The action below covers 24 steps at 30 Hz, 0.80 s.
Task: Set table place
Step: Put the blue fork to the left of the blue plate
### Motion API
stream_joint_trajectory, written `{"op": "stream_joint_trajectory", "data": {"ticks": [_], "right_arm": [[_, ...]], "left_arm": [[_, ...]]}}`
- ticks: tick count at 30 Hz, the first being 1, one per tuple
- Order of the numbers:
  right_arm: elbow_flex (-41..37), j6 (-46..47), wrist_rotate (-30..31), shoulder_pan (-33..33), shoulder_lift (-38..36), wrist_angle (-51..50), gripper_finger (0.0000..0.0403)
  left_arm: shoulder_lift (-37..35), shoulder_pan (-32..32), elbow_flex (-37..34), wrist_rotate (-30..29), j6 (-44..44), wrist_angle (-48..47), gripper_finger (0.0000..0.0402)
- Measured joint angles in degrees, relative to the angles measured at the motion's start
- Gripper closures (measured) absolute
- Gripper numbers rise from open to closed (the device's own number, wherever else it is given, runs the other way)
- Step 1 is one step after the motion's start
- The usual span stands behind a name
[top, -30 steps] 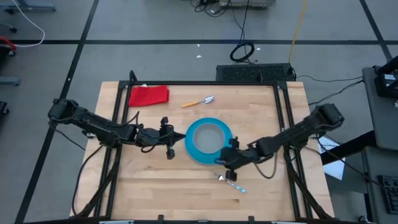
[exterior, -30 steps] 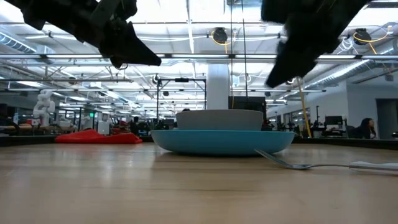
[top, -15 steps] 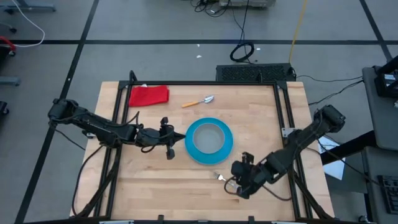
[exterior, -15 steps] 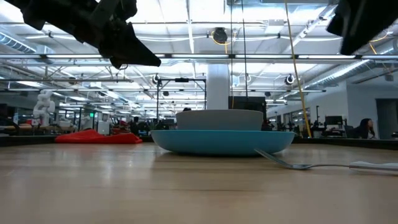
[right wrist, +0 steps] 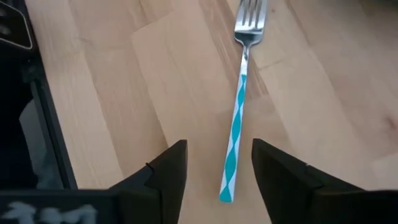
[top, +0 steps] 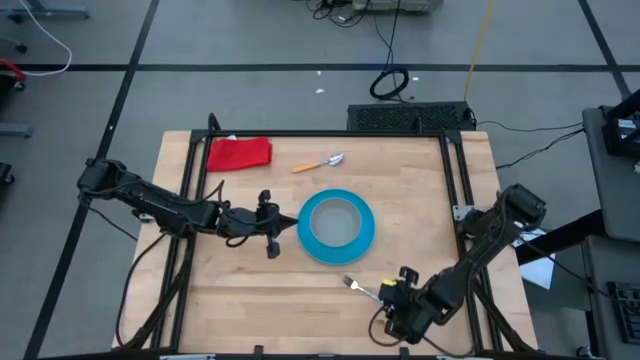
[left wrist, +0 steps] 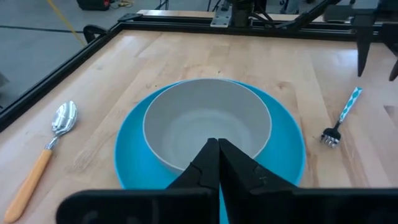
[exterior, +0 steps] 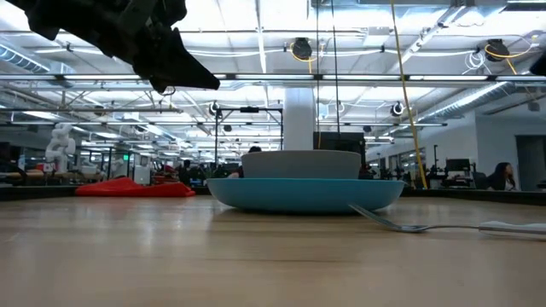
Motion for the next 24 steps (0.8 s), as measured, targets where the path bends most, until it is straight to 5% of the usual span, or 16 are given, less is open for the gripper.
{"op": "stream_joint_trajectory", "data": {"ticks": [9, 24], "right_arm": [[0.0, 2.8, 9.0, 3.5, 3.1, 0.6, 0.0226], [0.0, 0.1, 10.5, 3.6, 7.5, 2.2, 0.0226]], "left_arm": [[0.0, 0.0, 0.0, -0.1, 0.0, 0.2, 0.0382], [0.0, 0.0, 0.0, -0.2, 0.0, 0.1, 0.0387]]}}
